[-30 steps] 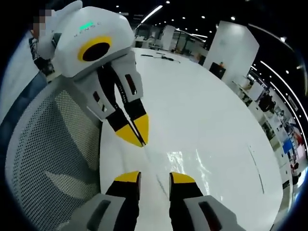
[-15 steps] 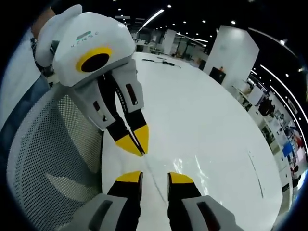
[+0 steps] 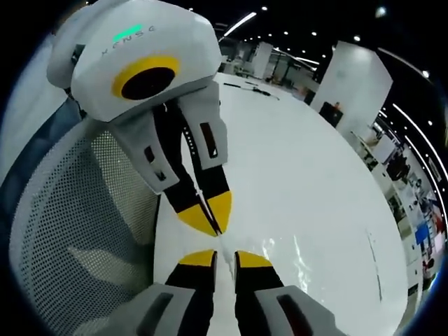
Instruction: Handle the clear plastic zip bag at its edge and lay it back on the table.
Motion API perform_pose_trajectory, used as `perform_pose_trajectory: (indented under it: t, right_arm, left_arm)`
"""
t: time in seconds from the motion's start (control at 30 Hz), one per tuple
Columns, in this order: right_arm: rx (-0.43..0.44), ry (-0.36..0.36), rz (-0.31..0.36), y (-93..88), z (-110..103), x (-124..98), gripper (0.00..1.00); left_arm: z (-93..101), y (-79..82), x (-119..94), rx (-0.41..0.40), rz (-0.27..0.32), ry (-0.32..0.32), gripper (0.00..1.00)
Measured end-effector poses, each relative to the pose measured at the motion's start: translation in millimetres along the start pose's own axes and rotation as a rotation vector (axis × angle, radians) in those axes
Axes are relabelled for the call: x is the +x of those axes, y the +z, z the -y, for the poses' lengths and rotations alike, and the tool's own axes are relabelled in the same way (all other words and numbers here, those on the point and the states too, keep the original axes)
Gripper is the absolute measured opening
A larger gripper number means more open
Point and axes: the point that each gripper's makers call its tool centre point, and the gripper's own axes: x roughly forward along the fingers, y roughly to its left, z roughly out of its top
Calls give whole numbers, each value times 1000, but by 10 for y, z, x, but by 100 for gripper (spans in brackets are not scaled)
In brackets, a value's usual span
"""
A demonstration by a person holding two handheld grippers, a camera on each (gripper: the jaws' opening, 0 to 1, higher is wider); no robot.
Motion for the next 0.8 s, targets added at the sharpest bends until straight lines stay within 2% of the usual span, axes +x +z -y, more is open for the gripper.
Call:
perform_pose_trajectory:
  t: [0.8]
  right_arm:
    - [-51, 24, -41, -14, -5, 69, 0]
  left_arm:
    - [-37, -45, 60, 0, -28, -13, 0]
